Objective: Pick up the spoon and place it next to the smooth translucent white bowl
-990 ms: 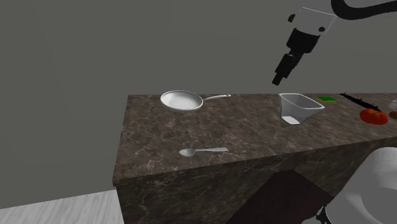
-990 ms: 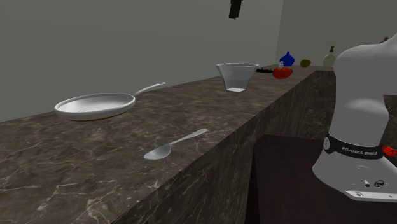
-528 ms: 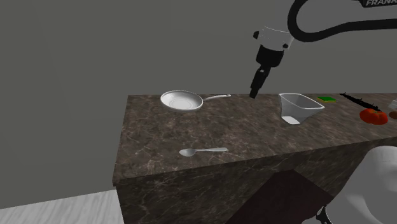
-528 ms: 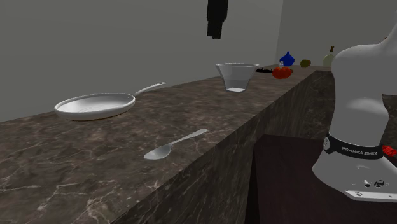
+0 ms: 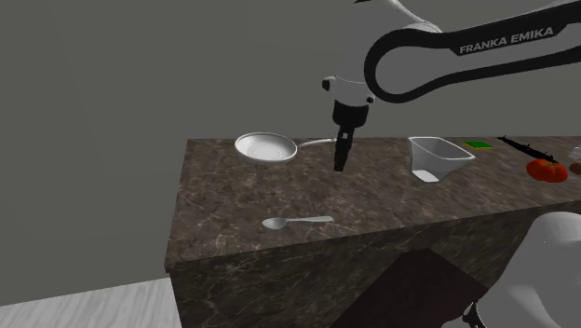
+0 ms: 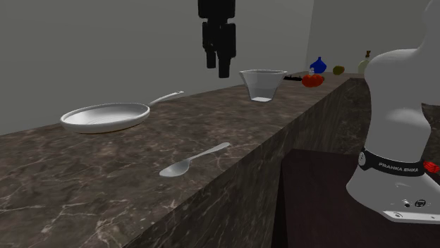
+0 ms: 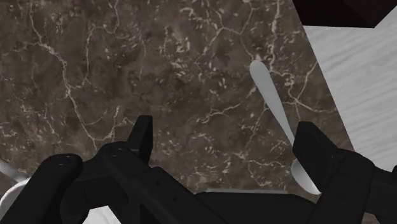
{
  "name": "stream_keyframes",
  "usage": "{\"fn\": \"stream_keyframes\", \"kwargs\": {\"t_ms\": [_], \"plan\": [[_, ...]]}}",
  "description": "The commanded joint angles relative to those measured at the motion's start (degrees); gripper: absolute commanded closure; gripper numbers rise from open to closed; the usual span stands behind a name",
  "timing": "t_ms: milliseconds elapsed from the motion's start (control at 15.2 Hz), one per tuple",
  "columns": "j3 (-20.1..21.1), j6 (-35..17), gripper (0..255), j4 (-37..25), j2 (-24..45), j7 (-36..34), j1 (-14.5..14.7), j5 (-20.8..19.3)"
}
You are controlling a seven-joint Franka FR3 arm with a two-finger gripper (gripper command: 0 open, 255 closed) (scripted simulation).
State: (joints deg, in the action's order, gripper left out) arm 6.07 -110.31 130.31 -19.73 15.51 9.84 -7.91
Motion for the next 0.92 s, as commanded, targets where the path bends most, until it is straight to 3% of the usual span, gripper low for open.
{"fn": "stream_keyframes", "kwargs": {"t_ms": [0, 660, 858], "plan": [[1.16, -1.26, 0, -0.48, 3.13, 0.84, 1.01, -0.56], [7.01, -6.57, 0, -3.12, 18.7, 3.25, 5.91, -5.11], [6.79, -8.84, 0, -1.64, 19.52, 2.91, 5.7, -5.68]]}}
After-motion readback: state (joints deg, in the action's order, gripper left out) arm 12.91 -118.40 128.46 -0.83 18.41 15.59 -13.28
